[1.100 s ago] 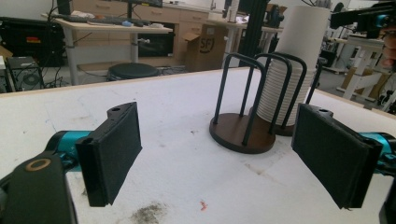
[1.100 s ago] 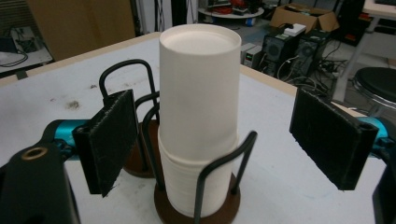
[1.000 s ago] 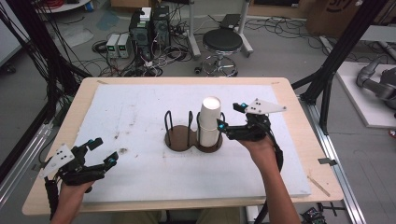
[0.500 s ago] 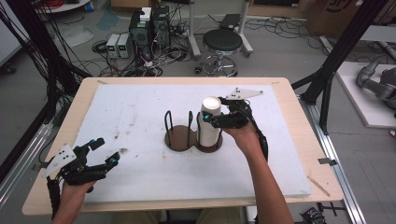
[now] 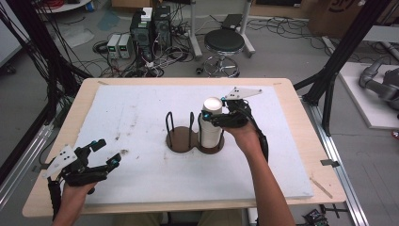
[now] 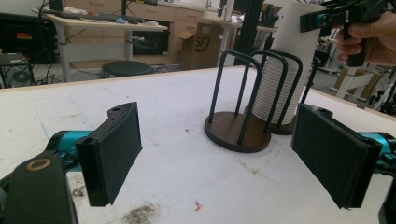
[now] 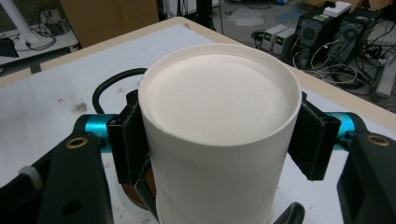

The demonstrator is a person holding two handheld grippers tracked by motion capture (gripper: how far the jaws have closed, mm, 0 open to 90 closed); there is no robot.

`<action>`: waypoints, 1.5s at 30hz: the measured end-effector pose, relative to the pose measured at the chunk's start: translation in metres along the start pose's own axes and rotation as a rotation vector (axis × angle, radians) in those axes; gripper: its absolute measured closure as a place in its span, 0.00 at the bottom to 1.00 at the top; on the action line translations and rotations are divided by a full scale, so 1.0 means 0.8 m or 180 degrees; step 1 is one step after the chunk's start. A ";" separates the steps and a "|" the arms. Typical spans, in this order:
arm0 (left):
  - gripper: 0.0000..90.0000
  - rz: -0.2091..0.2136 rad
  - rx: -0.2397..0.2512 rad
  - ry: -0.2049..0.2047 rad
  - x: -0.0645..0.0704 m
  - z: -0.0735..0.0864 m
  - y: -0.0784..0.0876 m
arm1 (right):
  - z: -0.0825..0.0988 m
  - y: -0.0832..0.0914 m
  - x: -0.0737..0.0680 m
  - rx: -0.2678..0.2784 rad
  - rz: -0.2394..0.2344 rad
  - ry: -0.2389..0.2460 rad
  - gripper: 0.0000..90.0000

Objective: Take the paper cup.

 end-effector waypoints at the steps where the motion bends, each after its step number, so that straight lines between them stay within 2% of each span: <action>1: 0.18 0.0001 0.0001 0.0001 0.000 0.000 0.000 | -0.001 0.000 0.000 -0.0013 0.0001 0.0009 0.35; 10: 0.18 0.0023 0.0002 0.0002 0.000 0.000 0.000 | -0.020 0.018 -0.003 0.0158 -0.0024 -0.0033 0.35; 20: 0.18 0.0041 0.0019 0.0009 0.002 -0.001 0.000 | -0.052 0.048 -0.015 0.0345 0.0003 0.0025 0.36; 30: 0.18 0.0057 0.0056 0.0018 0.004 -0.003 0.001 | -0.067 0.081 -0.028 0.0462 0.0024 0.0085 0.37; 37: 0.18 0.0096 0.0065 0.0016 0.006 -0.004 0.002 | -0.055 0.116 -0.031 0.0500 0.0110 0.0127 0.37; 45: 0.18 0.0183 0.0118 -0.0017 0.014 -0.006 0.006 | -0.011 0.140 -0.037 0.0424 0.0097 0.0134 0.37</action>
Point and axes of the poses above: each handheld gripper's, and its own axes: y roughly backward along the jaws, z roughly out of its underside, x roughly to its right, the point moved 2 cm from there along -y, roughly forward along the jaws, and after that the axes turned 11 degrees about -y, right-handed, at the moved point
